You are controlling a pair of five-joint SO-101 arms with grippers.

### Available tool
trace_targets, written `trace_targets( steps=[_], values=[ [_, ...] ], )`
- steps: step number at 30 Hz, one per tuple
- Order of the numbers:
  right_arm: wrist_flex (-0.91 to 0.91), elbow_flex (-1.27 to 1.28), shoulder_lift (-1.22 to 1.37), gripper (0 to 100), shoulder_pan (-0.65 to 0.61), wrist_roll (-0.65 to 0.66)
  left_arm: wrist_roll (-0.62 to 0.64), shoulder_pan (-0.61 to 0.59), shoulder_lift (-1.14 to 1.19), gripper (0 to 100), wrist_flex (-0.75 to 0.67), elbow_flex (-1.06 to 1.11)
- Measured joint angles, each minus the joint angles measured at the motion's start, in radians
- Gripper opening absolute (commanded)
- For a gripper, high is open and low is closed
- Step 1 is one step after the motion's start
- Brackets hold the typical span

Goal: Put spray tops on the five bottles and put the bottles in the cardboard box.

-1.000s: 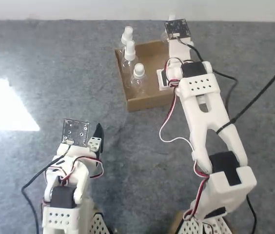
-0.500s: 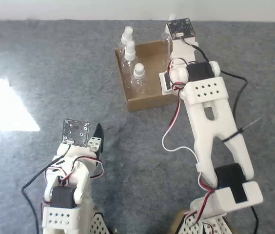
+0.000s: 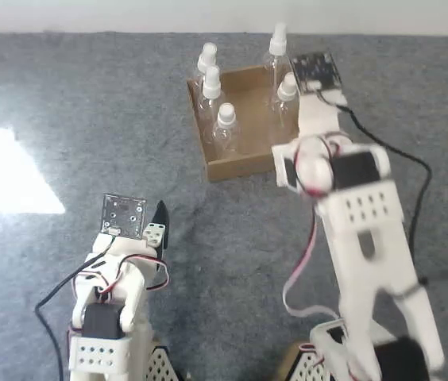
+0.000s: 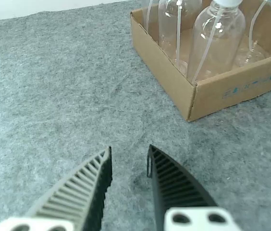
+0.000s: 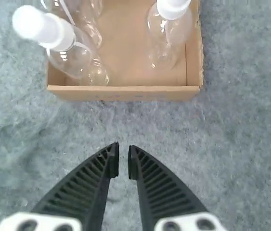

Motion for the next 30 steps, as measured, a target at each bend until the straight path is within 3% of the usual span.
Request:
trace_targets(
  steps=[12,21,30],
  values=[
    [-0.137,0.364,-0.479,0.7,-0.002,0.0,0.0,0.0,0.0,11,0.0,0.0],
    [-0.163,0.52,-0.669,0.9,-0.003,0.029,0.0,0.0,0.0,11,0.0,0.0],
    [-0.328,0.789,-0.887,0.9,-0.003,0.029,0.0,0.0,0.0,11,0.0,0.0]
  ],
)
